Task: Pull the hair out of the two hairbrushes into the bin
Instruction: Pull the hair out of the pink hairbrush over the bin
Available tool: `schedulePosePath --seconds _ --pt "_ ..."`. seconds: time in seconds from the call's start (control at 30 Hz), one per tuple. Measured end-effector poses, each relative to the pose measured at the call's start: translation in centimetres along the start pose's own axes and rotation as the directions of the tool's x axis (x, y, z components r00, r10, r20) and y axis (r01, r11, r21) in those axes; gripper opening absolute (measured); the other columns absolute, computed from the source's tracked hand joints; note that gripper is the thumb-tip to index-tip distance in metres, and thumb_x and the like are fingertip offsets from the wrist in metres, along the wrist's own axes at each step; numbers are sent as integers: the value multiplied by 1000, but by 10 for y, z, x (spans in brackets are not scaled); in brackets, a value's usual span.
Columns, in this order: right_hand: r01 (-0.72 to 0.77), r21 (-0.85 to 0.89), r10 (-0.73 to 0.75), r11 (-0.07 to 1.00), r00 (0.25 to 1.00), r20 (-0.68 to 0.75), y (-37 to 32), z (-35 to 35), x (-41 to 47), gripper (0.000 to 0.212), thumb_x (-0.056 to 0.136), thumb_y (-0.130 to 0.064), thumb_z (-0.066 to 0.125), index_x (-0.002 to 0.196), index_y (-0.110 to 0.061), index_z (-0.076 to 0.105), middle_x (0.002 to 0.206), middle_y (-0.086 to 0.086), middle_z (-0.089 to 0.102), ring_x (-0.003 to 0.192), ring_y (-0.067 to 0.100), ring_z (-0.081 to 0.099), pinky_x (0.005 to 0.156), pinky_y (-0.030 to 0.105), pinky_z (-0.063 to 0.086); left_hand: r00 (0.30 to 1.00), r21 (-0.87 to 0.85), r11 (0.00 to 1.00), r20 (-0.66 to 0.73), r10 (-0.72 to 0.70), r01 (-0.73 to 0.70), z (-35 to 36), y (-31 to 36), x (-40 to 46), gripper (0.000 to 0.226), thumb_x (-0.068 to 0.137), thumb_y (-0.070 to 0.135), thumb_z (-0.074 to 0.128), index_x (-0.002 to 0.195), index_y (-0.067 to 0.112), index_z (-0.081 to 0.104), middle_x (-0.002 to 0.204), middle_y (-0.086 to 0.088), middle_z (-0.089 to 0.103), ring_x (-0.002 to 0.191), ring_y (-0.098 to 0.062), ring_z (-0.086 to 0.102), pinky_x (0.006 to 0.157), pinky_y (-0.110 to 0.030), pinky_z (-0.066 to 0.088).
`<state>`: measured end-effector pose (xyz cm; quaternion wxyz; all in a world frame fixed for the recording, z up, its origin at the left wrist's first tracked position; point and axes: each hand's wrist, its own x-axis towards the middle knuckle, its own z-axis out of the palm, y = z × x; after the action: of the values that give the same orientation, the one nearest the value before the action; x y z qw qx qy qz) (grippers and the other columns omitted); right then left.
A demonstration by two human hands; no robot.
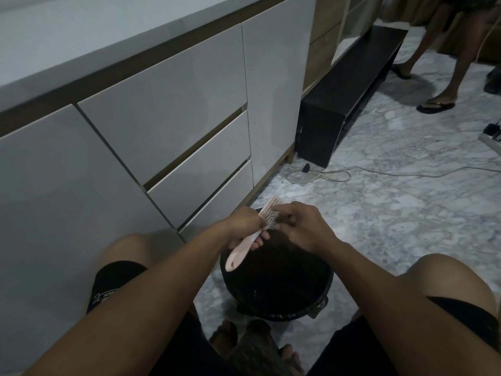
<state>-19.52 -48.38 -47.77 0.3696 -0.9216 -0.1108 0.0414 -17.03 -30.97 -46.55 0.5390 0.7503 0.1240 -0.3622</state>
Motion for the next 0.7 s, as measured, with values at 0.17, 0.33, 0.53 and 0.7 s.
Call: schedulePosePath --seconds 0.17,0.33,0.53,0.7 --pt "10 41 -6 999 996 -89 -3 -5 2 15 79 -13 75 93 -16 79 91 3 77 83 13 69 83 30 55 1000 -3 1000 -12 4 -4 1 1 1 29 98 7 47 121 -9 53 76 -15 64 49 -18 55 38 -23 45" --pt "-73 -47 68 996 993 -92 9 -8 3 10 79 -14 74 88 -16 79 87 2 77 82 14 68 85 33 54 997 0 1000 -82 10 -10 -4 1 3 37 98 9 49 131 -9 47 77 -14 63 50 -17 54 36 -21 43" --pt "-201 -95 193 975 977 -86 19 -8 5 14 82 -13 71 94 -14 78 93 4 77 90 18 67 89 33 52 997 -30 999 -70 23 -25 -7 3 -1 42 97 7 48 134 -10 43 77 -14 64 50 -17 55 39 -23 46" --pt "-196 -156 199 968 980 5 22 -3 3 21 83 -8 66 102 -10 75 104 9 74 101 25 66 92 32 50 998 -87 996 -62 22 -28 -5 6 -1 41 93 1 47 133 -8 44 80 -15 62 54 -19 58 44 -25 51"
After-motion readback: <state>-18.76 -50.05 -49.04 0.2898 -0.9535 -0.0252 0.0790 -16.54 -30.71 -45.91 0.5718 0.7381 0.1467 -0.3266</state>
